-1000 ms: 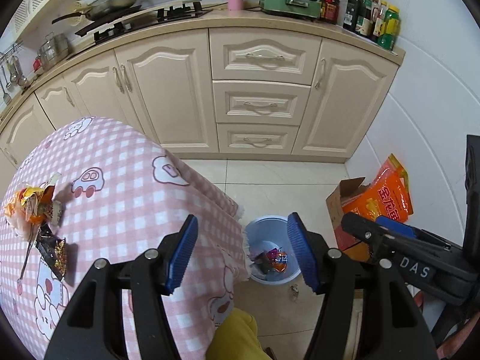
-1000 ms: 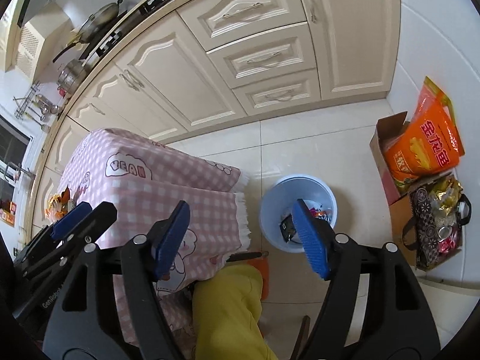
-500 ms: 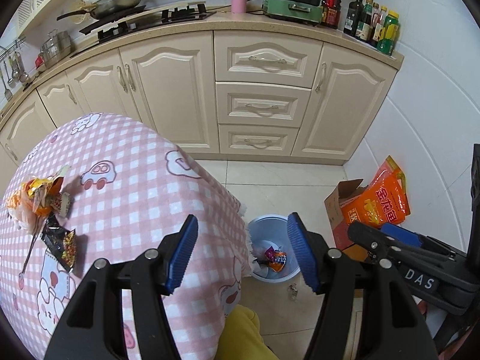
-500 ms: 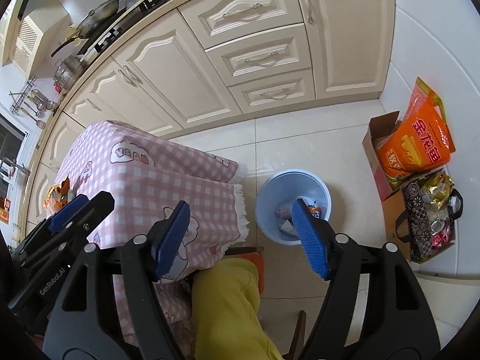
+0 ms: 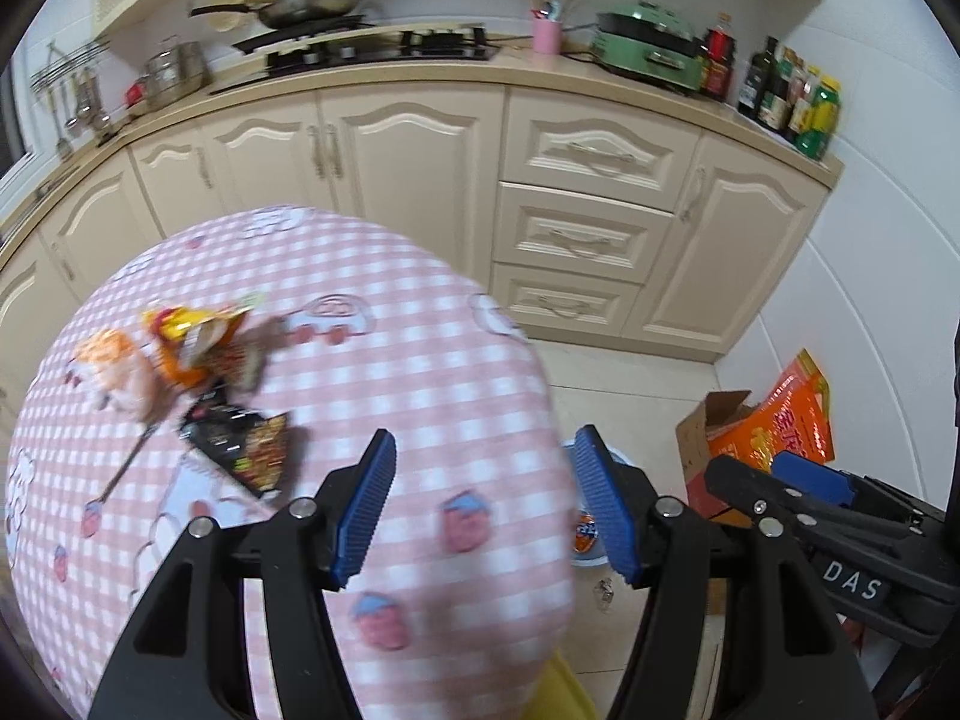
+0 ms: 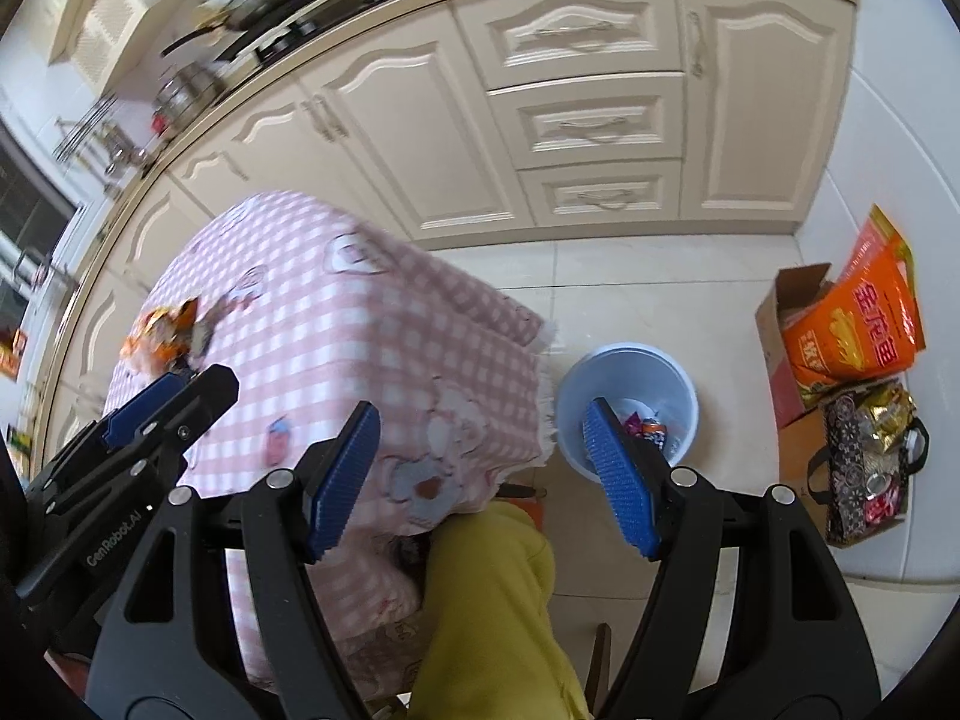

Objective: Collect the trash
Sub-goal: 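Move both tools back to the table and grasp the black snack packet with the right tool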

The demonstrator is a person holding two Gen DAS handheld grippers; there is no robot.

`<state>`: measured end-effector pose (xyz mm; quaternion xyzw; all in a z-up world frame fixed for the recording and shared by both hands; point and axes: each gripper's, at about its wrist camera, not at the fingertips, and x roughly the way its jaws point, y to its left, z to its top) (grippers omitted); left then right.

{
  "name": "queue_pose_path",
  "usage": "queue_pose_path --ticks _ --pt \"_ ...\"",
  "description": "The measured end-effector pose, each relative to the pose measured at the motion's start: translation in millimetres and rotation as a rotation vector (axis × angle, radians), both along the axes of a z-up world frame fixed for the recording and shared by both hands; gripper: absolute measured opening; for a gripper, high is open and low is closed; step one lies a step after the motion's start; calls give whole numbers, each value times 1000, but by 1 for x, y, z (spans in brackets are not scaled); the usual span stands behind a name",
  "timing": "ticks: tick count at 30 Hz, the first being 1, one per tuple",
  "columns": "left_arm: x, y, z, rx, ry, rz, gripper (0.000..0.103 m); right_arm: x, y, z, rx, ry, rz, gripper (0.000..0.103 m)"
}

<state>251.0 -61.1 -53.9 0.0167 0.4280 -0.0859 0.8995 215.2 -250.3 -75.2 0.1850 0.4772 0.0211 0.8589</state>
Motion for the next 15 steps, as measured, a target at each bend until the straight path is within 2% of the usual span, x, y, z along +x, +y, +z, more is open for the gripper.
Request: queue_pose_path --ticks 15 --pt "-16 133 -5 -22 26 224 61 27 125 4 -27 20 232 73"
